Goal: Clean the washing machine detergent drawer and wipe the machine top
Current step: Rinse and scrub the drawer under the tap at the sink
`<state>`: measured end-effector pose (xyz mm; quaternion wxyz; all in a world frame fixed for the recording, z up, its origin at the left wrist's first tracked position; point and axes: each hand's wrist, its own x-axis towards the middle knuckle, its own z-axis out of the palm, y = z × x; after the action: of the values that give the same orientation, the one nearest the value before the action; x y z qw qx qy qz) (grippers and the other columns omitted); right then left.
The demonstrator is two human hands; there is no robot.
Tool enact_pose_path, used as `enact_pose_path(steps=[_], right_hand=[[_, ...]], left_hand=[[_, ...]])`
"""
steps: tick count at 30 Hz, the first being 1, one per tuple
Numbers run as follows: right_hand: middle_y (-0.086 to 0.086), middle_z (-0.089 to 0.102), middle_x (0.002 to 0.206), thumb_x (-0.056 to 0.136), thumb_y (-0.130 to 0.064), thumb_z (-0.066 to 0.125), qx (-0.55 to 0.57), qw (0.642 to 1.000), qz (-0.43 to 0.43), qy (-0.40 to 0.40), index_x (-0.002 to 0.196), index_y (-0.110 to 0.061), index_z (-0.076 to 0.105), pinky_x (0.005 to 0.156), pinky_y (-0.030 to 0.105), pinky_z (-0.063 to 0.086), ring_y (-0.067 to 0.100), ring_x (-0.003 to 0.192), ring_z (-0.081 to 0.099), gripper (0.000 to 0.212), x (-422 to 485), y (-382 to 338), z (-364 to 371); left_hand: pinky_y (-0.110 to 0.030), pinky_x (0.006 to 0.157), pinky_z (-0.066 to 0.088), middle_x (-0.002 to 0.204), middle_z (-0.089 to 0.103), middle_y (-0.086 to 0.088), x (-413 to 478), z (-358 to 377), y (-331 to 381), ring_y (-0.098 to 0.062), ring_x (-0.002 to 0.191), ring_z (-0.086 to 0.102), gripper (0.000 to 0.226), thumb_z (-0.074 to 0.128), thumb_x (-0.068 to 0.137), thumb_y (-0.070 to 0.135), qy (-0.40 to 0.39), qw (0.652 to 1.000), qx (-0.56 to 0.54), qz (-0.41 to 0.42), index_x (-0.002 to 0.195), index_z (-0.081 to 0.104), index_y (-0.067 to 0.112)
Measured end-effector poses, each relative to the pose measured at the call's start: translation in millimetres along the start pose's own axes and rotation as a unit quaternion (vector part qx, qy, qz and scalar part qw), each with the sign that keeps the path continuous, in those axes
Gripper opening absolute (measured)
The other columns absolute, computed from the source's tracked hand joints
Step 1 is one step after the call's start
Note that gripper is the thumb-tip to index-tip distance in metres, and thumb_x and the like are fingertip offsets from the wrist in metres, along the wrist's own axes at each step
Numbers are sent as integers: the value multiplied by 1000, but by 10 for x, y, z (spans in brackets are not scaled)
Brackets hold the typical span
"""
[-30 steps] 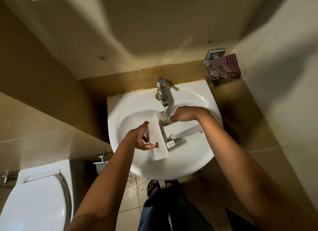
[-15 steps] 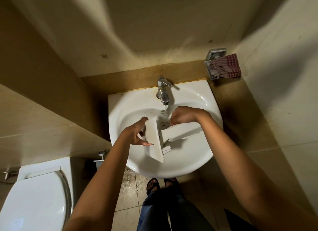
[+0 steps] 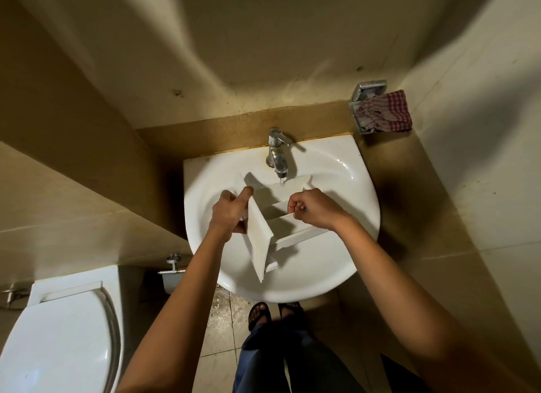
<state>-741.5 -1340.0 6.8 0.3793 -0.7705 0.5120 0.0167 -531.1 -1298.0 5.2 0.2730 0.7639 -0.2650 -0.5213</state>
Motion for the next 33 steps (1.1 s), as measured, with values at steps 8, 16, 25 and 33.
enact_pose_path(steps=[8,16,25,33], right_hand=[[-1,70,86,84,-3,53,-57,989,-42,127,88,-15,69,67,21,32,19,88,60,21,-49,110,394],[7,71,88,82,4,58,-82,977,-25,195,90,-9,72,71,33,46,29,93,60,21,-36,199,652],[14,66,97,86,-2,50,-29,972,31,231,100,-3,66,86,41,46,33,100,56,21,302,312,484],[13,60,126,100,-34,24,-191,967,161,-42,119,-10,62,113,51,16,32,122,50,49,714,-132,436]], left_hand=[[-45,66,61,99,64,-9,19,105,-127,-30,79,67,54,60,73,59,33,997,-9,62,95,51,11],[-51,82,56,91,59,-1,103,274,-296,-26,78,58,44,53,83,52,40,996,-16,77,99,49,12],[-30,71,35,91,56,-6,103,458,-314,-25,82,50,30,48,99,35,75,993,-11,86,107,47,7],[-29,74,34,96,55,-7,121,517,-302,-25,85,49,27,42,101,35,71,994,-18,81,106,42,8]])
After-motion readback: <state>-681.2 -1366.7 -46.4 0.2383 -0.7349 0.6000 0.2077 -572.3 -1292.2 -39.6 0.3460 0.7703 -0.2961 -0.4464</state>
